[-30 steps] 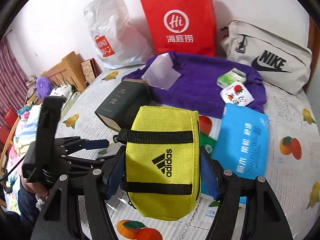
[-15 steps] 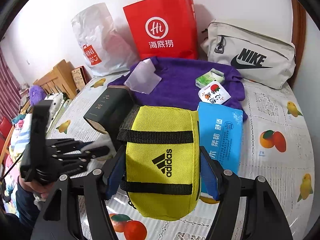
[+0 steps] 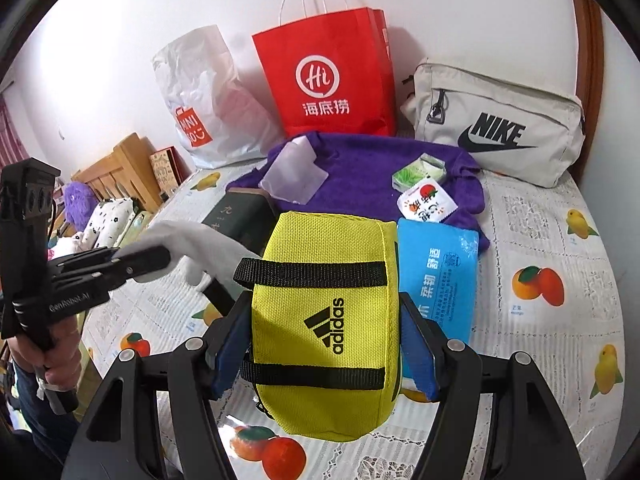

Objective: Organize soft objects
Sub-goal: 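Grasp the white plush toy with the left gripper while the right lifts the yellow pouch, then carry the white plush toward the towel with the left gripper while the right carries the yellow pouch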

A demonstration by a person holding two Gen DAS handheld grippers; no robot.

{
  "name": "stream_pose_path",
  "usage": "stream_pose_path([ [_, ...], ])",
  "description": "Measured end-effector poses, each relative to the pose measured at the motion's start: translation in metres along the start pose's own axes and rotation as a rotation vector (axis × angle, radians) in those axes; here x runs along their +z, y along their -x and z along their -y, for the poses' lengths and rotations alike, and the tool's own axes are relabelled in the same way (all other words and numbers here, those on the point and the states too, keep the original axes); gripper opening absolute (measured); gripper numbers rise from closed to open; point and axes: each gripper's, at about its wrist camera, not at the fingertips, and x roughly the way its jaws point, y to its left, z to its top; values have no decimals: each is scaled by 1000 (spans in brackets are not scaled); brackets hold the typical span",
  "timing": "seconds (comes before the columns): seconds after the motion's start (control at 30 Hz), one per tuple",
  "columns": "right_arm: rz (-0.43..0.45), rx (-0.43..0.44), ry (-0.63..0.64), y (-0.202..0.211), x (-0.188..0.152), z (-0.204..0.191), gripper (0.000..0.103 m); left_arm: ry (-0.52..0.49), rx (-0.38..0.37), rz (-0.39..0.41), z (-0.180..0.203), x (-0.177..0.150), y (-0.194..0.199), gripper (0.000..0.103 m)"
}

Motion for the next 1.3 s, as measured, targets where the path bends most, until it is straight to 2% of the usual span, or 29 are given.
stream_pose_path([
  [0.17, 12, 6, -9, 6, 6, 0, 68, 29, -27, 12, -2, 9, 9, 22],
  [0.27, 9, 3, 0, 8, 8, 0, 68, 26, -19, 29, 0, 14, 14, 22],
  [0.9, 2, 4, -25, 7, 12, 6, 68, 43, 5, 13, 1, 22, 13, 22],
  [1.3, 19, 10, -38, 16, 17, 14, 68, 32, -11, 9, 8, 23, 10, 22],
])
